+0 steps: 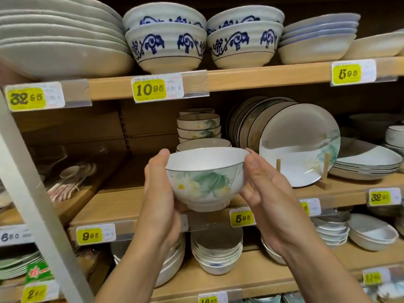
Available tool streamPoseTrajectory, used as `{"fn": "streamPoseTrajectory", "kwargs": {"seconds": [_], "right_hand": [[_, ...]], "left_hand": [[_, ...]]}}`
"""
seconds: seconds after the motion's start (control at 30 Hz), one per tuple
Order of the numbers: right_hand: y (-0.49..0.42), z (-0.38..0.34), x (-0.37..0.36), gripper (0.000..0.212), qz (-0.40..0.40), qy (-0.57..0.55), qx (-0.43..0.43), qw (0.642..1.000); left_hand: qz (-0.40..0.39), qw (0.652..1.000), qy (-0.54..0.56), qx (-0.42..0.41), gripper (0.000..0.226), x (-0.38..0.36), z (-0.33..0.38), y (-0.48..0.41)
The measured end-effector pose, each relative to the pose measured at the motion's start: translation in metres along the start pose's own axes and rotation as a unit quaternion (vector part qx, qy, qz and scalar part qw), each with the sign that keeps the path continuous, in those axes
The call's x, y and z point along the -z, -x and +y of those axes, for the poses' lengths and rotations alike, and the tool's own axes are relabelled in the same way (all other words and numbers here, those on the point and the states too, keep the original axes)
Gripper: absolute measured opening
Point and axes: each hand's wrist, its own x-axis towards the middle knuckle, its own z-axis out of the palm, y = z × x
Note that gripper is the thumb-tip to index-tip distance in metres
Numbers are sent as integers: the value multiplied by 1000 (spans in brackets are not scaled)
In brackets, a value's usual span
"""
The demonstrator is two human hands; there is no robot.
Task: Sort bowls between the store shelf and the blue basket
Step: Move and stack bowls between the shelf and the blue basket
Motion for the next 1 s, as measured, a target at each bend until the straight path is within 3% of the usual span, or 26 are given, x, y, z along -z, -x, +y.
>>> {"fn": "streamPoseTrajectory", "kwargs": {"seconds": [0.2,0.37,0.43,0.57,0.7,0.87,1.0], "right_hand": [[-42,-17,1,80,-31,6,81,996],[-75,-13,9,69,-59,16,117,991],[-85,-7,13,62,-63,18,117,991],[-105,3,15,69,-48,28,121,991],[-125,9,18,69,-10,54,115,992],[-139,26,23,65,31,116,86,989],[-139,40,25,81,39,132,55,989]], "left_hand": [[2,997,-21,-77,78,-11,19,-31],[8,987,-67,-144,63,-11,17,-63],[12,985,-90,-148,68,-11,14,-75],[10,981,-127,-146,77,-14,14,-96],[23,979,-148,-135,58,-19,14,-112],[51,982,-175,-44,85,-18,1,-124],[57,983,-177,0,88,-14,-16,-125]]}}
